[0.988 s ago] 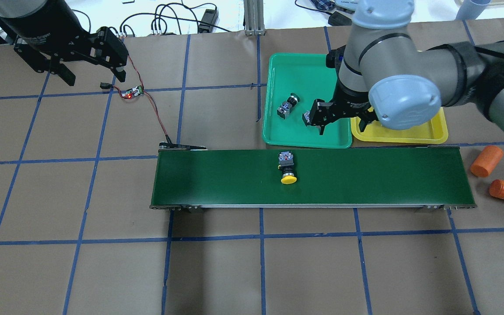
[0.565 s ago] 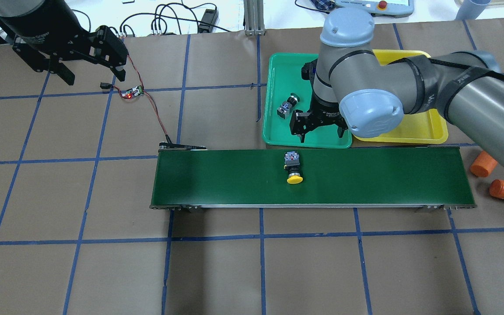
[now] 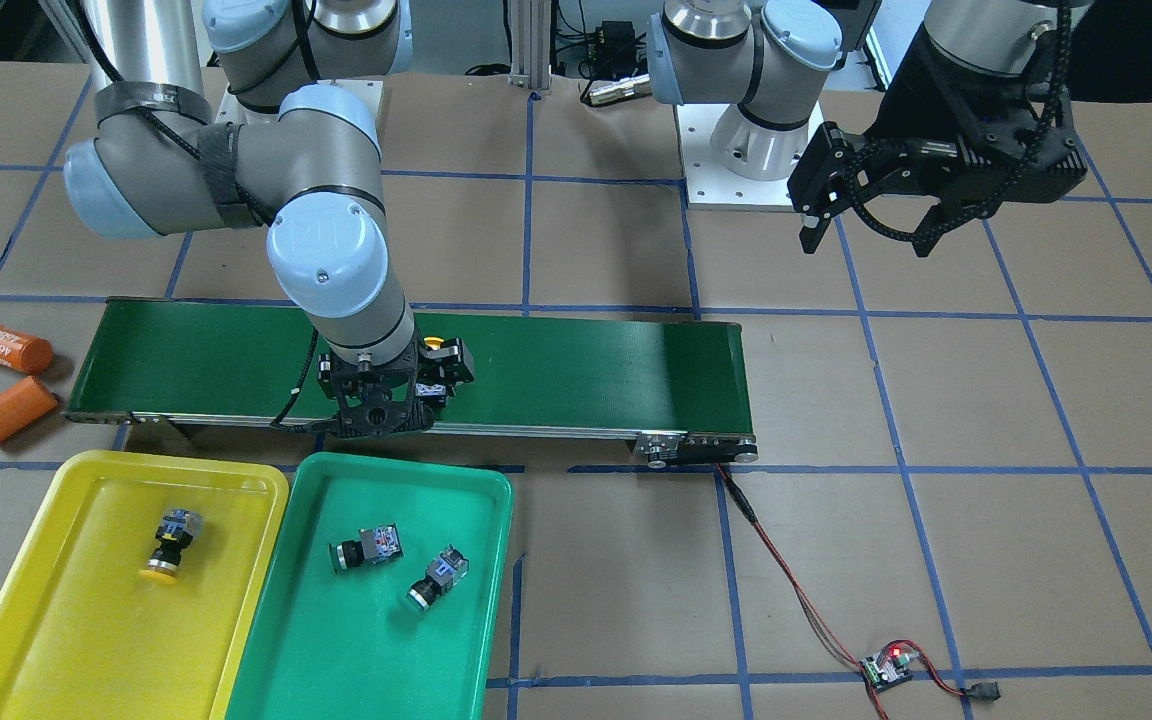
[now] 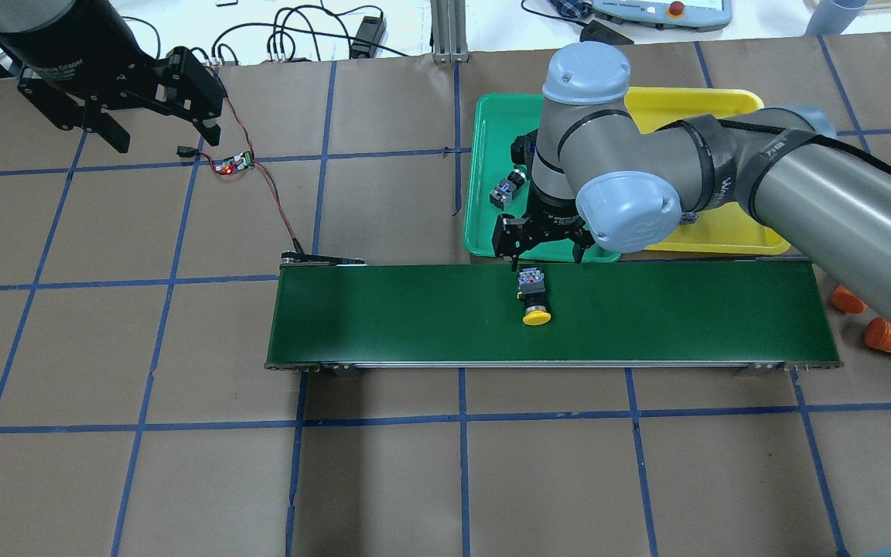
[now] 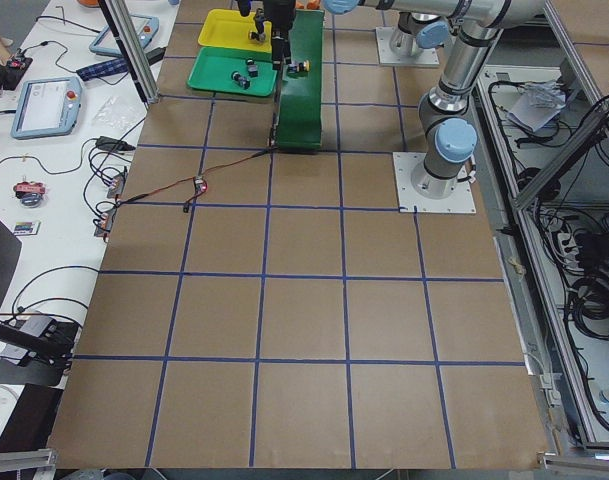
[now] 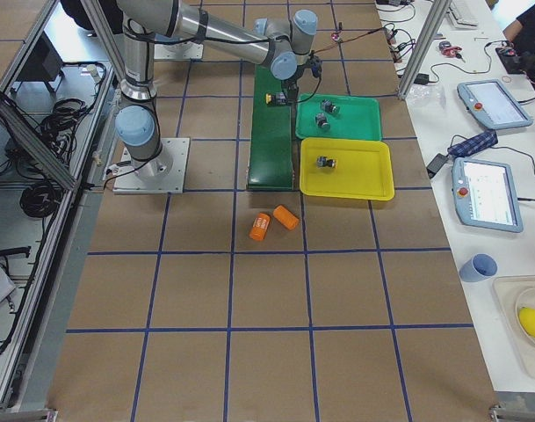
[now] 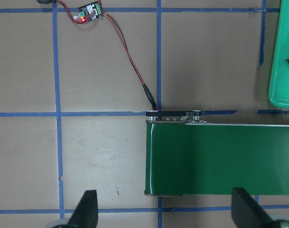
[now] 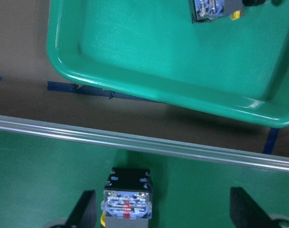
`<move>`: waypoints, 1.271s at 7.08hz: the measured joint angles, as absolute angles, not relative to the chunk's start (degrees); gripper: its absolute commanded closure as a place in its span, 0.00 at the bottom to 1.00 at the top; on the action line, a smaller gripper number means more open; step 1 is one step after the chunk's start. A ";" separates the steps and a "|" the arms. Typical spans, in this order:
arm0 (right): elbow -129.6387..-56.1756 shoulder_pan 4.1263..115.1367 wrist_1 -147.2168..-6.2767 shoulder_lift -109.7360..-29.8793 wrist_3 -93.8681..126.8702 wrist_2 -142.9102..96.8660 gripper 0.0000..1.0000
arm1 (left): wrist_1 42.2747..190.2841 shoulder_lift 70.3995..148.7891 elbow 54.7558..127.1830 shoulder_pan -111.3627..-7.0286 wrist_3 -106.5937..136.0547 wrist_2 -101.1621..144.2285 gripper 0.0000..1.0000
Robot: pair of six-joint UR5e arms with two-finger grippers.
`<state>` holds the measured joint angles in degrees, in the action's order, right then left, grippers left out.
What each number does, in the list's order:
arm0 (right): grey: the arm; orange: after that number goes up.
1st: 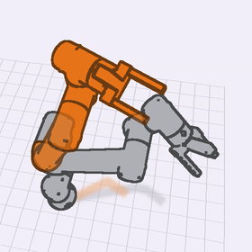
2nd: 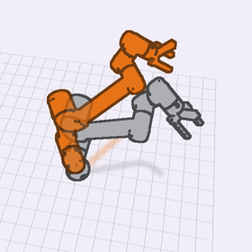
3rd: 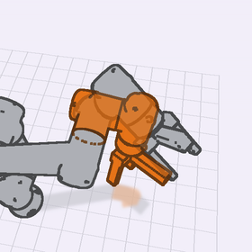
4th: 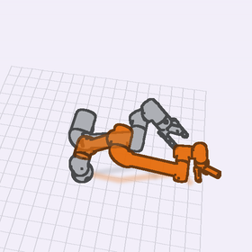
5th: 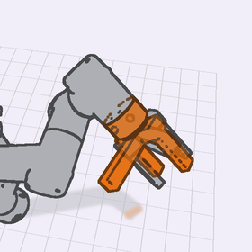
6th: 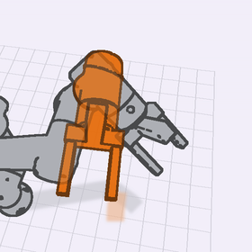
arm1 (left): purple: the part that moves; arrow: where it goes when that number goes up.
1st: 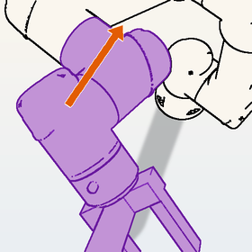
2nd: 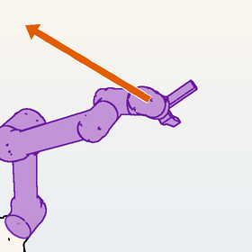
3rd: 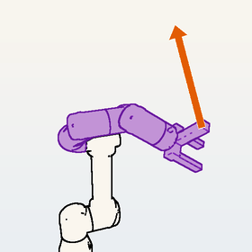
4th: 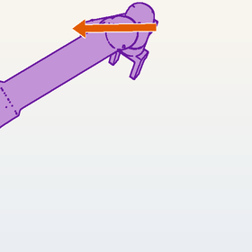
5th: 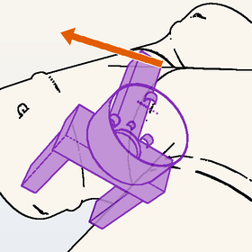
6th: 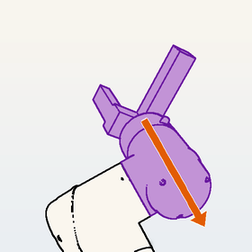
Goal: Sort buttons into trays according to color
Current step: 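Lower the right gripper and grasp the yellow button on the conveyor, then carry the yellow button into the yellow tray and release with right gripper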
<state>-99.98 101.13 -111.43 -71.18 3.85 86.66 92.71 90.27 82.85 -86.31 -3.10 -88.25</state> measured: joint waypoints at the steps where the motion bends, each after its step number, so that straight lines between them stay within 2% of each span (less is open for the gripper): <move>1: -99.99 101.56 -111.41 -70.65 4.17 86.74 0.30 | 92.64 90.26 83.02 -86.31 -3.11 -87.93 0.00; 2: -99.98 101.80 -111.36 -70.43 4.66 86.99 0.77 | 92.56 90.32 83.16 -86.31 -3.12 -87.79 0.00; 3: -100.15 101.90 -111.13 -70.40 5.00 87.40 1.00 | 92.50 90.46 83.23 -86.31 -3.10 -87.72 0.00; 7: -100.64 101.38 -110.29 -72.08 5.05 88.89 1.00 | 92.52 90.34 83.21 -86.39 -2.54 -86.63 0.00; 9: -98.53 98.13 -109.23 -74.58 4.48 91.26 1.00 | 92.52 91.35 82.67 -86.40 0.85 -86.79 0.00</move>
